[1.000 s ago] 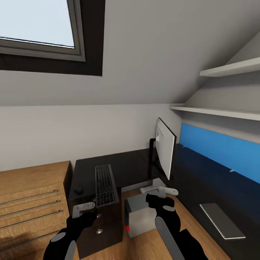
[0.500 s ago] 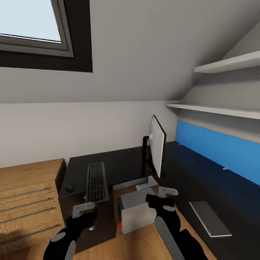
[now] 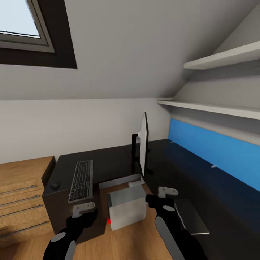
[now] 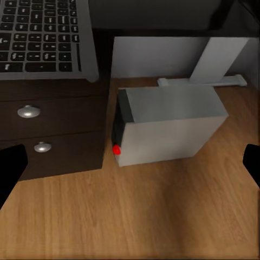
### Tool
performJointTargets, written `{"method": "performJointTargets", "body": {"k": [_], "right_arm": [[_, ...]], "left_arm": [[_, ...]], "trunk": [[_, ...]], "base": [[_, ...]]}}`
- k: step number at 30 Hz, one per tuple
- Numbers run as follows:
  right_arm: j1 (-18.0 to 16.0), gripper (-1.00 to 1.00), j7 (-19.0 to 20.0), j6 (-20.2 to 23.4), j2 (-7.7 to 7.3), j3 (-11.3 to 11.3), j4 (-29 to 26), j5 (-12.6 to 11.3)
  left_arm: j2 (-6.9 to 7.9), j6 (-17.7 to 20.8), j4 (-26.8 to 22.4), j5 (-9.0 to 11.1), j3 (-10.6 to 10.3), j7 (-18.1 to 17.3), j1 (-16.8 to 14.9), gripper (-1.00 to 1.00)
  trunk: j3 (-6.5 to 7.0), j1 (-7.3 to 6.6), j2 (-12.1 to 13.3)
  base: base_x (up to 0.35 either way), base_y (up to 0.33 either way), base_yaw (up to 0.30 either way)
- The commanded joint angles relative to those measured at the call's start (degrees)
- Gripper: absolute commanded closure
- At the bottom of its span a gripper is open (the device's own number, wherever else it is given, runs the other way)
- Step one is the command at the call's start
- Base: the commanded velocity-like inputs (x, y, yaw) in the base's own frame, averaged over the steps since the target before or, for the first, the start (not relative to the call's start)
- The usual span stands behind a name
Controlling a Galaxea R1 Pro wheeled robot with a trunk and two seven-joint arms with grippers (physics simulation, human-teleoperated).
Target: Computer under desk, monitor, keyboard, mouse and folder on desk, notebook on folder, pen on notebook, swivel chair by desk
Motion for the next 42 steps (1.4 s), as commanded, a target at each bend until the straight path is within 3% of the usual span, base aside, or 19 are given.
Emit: {"method": "performJointTargets", "body": {"k": [1,15,27,42], "right_arm": [[-0.06,-1.0,-0.53,0.14,-0.02,0.08,-0.06,-0.46],[-0.06,-1.0,-0.53,0.14,-0.1,-0.29,0.01,-0.46],[-0.06,-1.0,-0.23,0.19,-0.69,-6.15,0.78,-0.05],[-0.84,-1.0,0.89,0.1,-4.87,-10.19,3.64,0.06]], "left_arm": [[-0.04,0.3,-0.09,0.43,0.03,0.33,-0.04,-1.0],[-0.04,0.38,-0.09,0.43,0.03,0.33,-0.04,-1.0],[-0.04,0.37,-0.09,0.43,0.03,0.33,-0.04,-1.0],[-0.04,0.39,-0.09,0.43,0.03,0.33,-0.04,-1.0]], "trunk": [[-0.17,0.0,-0.05],[-1.42,0.0,-0.05],[-2.5,0.0,-0.05],[-3.84,0.0,-0.05]], "base": [[0.0,-0.244,0.0],[0.0,-0.039,0.0],[0.0,0.0,0.0],[0.0,0.0,0.0]]}}
